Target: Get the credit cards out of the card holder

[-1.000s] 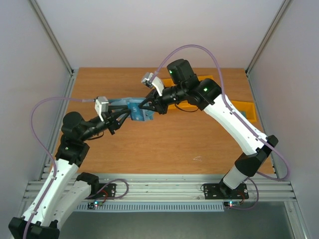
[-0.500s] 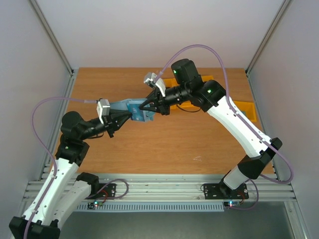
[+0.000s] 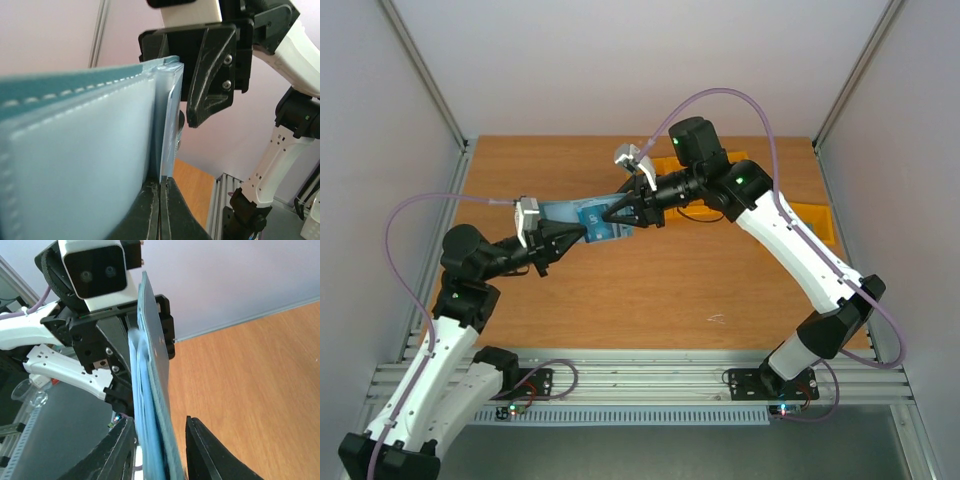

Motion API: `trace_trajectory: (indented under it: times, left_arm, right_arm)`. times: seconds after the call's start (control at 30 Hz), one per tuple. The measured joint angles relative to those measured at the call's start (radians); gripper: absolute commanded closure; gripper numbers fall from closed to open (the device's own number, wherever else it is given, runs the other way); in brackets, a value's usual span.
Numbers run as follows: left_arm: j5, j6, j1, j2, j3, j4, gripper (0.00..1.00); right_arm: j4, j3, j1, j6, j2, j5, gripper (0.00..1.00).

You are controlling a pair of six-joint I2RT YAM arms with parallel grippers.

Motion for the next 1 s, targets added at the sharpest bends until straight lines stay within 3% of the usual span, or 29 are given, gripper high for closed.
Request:
trace_trajectory:
  times: [0.13,0.33,1.0]
  left_arm:
    - [-0.011,-0.041,0.014,-0.003,-0.001,0.018,1.00]
    - [-0.012,-0.079,0.025,-0.006,-0.001,0.037,1.00]
    - [-0.010,-0.090,0.065,-0.023,-0.002,0.040,1.00]
  right_arm:
    - [0.004,-0.036,-0.029,0.005,-0.010,-0.033,0.77]
    - [-0.003,-0.051,-0.055,0.012,-0.021,-0.072,0.98]
    - [-0.074,-0.076,-0.167,-0.006,-0.072,-0.070,0.99]
